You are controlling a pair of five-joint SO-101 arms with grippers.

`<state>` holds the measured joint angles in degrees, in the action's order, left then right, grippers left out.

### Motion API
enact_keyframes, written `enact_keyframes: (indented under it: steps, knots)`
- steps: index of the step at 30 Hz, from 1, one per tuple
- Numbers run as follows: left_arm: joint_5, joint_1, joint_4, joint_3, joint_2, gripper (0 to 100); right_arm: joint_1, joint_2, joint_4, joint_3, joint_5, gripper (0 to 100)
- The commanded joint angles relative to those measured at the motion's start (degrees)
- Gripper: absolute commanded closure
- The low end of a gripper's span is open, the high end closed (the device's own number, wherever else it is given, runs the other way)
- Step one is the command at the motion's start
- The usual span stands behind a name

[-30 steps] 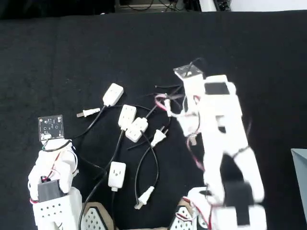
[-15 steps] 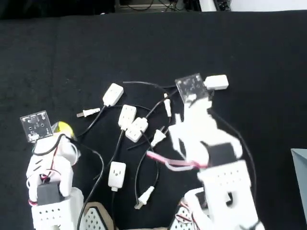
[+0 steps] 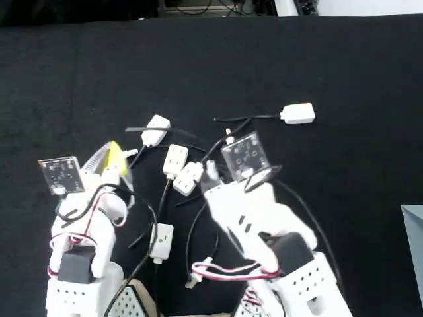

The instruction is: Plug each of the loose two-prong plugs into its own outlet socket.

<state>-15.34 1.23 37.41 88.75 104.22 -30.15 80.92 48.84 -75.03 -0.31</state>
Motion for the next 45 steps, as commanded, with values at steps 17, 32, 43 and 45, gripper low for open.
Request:
enact_keyframes:
  steps: [17, 32, 43, 45]
  knots:
    - [14.9, 24.7, -2.2, -0.4, 0.4, 97, -9.1, 1.7, -4.7, -5.7, 3.7, 98.7]
    - [23.7, 31.1, -2.2, -0.5, 0.4, 97, -9.0, 1.8, 2.8, -5.3, 6.7, 98.7]
    - [25.4, 33.4, -2.1, -3.9, 0.4, 97, -8.8, 1.8, 2.4, -5.5, 6.7, 98.7]
    - [25.4, 34.8, -2.1, -4.7, 0.4, 97, -7.5, 1.8, 2.4, -5.6, 6.9, 98.7]
